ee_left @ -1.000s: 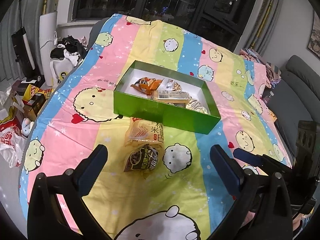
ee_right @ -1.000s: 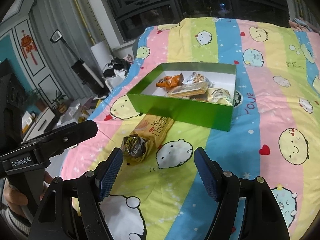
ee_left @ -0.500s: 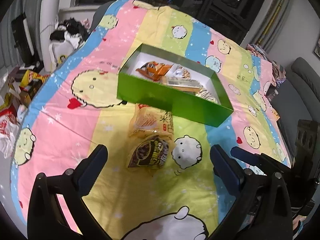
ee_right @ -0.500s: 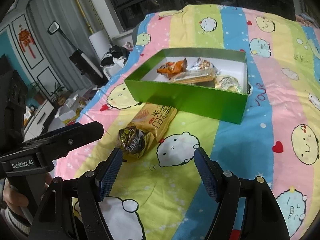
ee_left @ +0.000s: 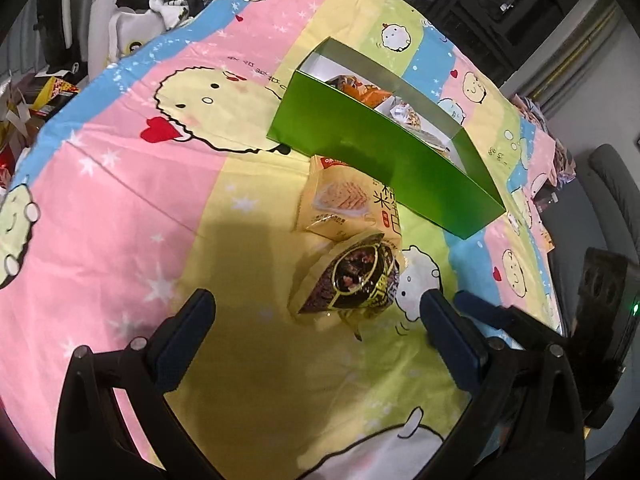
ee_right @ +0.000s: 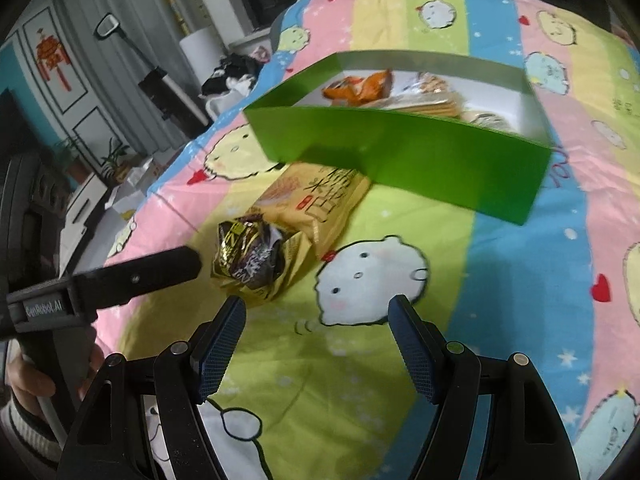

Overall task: Organize snacks
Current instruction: 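Grasp the dark chocolate-wrapped snack bag with the left gripper, then lift the dark snack bag and carry it toward the green box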

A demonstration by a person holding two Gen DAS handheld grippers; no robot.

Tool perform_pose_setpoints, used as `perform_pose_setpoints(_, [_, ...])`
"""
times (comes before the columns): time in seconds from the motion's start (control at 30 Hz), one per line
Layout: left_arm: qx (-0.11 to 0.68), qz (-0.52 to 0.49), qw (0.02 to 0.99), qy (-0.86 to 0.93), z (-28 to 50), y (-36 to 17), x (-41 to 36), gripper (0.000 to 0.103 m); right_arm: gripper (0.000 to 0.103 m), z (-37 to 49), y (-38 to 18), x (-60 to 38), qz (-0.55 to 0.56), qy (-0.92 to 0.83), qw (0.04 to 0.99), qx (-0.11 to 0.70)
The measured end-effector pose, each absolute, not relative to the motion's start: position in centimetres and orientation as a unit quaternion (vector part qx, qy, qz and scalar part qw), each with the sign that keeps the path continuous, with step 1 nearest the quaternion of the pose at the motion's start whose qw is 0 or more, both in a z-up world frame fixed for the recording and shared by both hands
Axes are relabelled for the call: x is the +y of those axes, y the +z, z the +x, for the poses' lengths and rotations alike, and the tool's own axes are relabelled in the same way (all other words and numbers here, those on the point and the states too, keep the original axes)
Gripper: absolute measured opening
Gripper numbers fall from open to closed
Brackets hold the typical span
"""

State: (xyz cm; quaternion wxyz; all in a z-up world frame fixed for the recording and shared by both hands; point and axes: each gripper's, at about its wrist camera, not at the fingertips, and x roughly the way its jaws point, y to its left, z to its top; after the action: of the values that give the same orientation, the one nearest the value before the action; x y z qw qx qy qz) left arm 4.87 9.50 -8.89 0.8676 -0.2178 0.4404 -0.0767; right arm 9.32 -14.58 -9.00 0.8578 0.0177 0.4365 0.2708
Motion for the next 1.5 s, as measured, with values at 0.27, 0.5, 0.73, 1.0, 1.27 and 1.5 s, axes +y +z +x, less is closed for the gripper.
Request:
perform_pose_setpoints(0.27, [0.453, -0.218, 0.859, -0.102, 6.8, -9.9, 8.6, 0.1, 0.074, 10.1, -10.1, -11.8, 0.016, 0.315, 0.841, 0.439])
perform_pose_setpoints(0.5, [0.461, -0.222, 0.852, -0.112, 7.8, -10.3, 8.3, 0.073, 0.074, 11.5, -10.5, -10.6, 0.033, 0.336, 0.833, 0.438])
perform_pose_setpoints(0.73, [0.474, -0.231, 0.839, -0.136, 8.4, -10.6, 7.9, 0.059, 0.05, 12.2, -11.3, -10.3, 0.051, 0.358, 0.818, 0.448])
perform_pose_setpoints(1.0, [0.467, -0.222, 0.846, -0.131, 7.0, -9.6, 7.3, 0.056, 0.042, 11.1, -10.6, -10.1, 0.046, 0.365, 0.824, 0.43])
perform_pose_setpoints(1.27, [0.443, -0.207, 0.861, -0.138, 4.4, -6.6, 5.8, 0.056, 0.042, 7.8, -7.8, -11.4, 0.042, 0.365, 0.839, 0.401])
perform_pose_setpoints(1.5, [0.422, -0.186, 0.875, -0.146, 2.4, -4.1, 4.2, 0.056, 0.042, 5.3, -5.5, -12.5, 0.041, 0.363, 0.852, 0.374])
